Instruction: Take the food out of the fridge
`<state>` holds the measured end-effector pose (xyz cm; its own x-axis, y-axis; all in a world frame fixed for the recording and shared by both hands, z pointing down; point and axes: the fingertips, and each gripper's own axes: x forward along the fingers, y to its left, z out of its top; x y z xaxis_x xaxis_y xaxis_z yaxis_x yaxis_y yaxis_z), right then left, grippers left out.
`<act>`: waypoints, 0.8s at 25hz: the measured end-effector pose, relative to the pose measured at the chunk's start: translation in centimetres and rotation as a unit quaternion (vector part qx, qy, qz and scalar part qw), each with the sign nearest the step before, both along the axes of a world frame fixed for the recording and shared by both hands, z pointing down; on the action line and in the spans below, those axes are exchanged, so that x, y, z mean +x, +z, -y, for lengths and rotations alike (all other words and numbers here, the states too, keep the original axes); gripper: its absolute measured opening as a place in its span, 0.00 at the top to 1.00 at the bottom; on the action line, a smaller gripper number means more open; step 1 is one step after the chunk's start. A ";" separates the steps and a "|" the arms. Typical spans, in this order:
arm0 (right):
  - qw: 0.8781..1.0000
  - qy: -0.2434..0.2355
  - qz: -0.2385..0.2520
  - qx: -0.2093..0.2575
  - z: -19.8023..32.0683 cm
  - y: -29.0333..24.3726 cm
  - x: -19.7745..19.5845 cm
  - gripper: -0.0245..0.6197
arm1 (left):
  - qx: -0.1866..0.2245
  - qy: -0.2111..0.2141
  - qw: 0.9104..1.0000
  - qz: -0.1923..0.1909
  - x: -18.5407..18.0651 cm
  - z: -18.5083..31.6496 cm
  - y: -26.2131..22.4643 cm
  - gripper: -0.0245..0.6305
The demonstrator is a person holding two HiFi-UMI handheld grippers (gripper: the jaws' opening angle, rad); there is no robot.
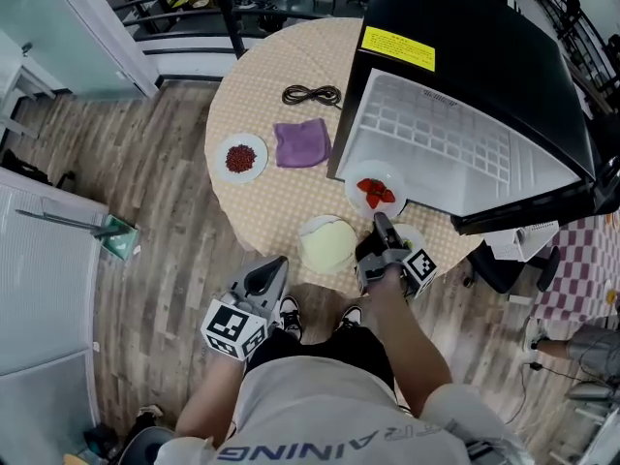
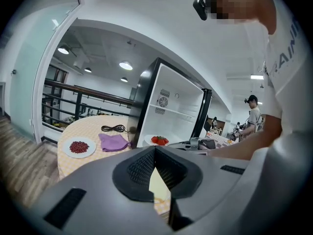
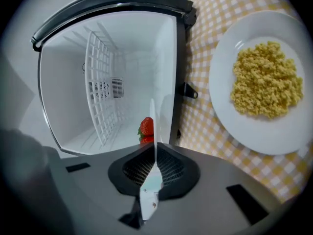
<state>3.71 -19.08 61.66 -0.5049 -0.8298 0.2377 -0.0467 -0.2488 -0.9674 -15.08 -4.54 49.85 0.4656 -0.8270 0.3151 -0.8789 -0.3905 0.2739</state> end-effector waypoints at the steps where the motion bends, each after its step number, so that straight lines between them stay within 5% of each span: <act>1: 1.000 -0.003 0.000 -0.004 -0.5 -0.1 -0.3 0.91 | 0.000 -0.002 1.000 0.000 -0.3 -0.2 0.0 0.95; 7: 0.999 -0.030 0.011 0.011 -3.3 -1.5 -2.4 0.91 | -0.001 -0.010 1.000 0.003 -1.4 -1.2 0.2 0.95; 20: 0.985 -0.168 -0.033 0.008 -8.0 -0.1 -10.9 0.91 | 0.001 -0.051 0.999 0.004 -5.4 -4.0 0.5 0.95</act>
<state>-7.20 -11.08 61.59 -0.7353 -0.6229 0.2671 -0.1870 -0.1924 -0.9633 -20.52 -0.56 50.38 0.3766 -0.8705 0.3167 -0.9161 -0.2993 0.2668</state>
